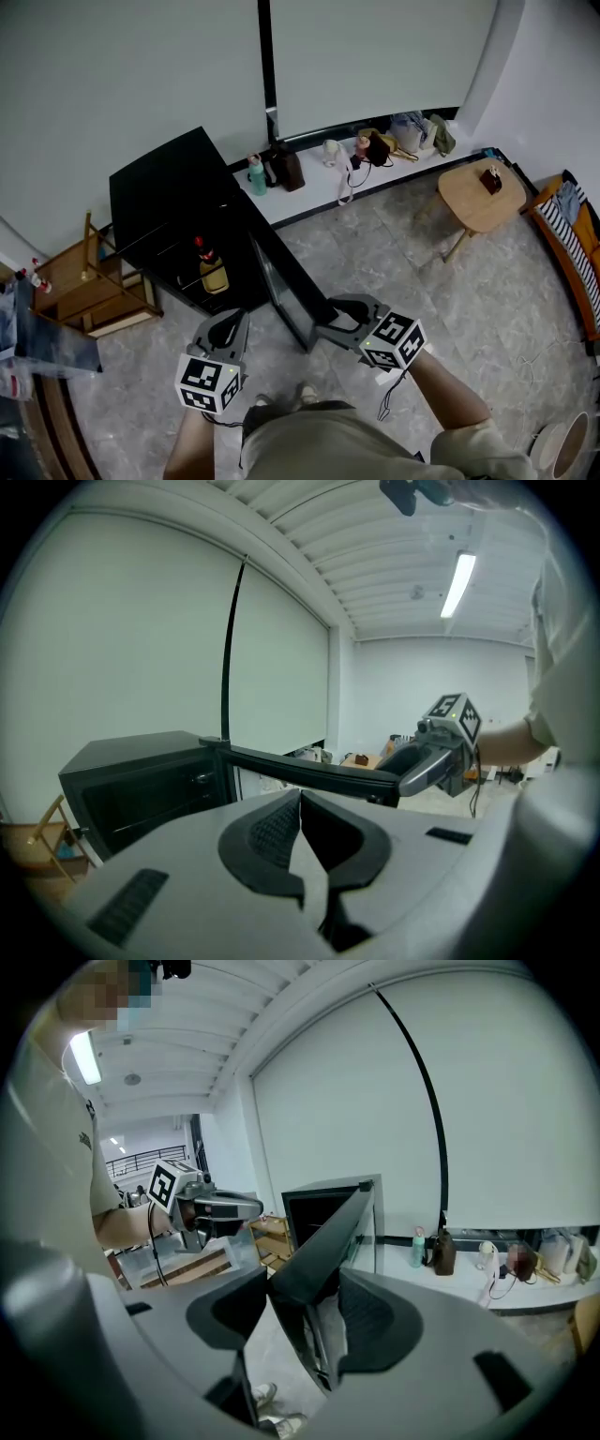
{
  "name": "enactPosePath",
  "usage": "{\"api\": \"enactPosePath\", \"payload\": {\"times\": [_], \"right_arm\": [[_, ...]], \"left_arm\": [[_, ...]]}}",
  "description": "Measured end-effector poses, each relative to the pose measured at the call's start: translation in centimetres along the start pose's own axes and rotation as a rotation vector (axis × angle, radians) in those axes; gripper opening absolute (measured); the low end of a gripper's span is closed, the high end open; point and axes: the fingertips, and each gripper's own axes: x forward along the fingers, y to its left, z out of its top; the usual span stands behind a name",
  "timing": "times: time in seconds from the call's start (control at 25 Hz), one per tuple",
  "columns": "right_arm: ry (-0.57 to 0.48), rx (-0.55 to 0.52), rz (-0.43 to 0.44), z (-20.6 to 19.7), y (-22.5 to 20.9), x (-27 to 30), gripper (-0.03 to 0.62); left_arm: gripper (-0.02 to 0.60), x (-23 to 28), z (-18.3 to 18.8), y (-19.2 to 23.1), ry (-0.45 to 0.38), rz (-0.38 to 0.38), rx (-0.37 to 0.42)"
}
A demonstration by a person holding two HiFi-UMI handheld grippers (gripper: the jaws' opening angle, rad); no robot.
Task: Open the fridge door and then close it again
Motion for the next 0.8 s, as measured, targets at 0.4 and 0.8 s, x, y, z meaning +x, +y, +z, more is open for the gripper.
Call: {"api": "enactPosePath", "payload": {"times": [0.4,0.8], "right_arm": [[0.025,0.023,0.065,0.9,4.5,3.4,0.241],[0.047,0.062,0.013,2.1,8.1,7.7,0.249]], "left_arm": [[0.008,-3.2,-1.9,1.9,0.016,0.056,-0.040],[0.008,-6.8,-2.8,4.6,0.018,0.115,-0.062]]}}
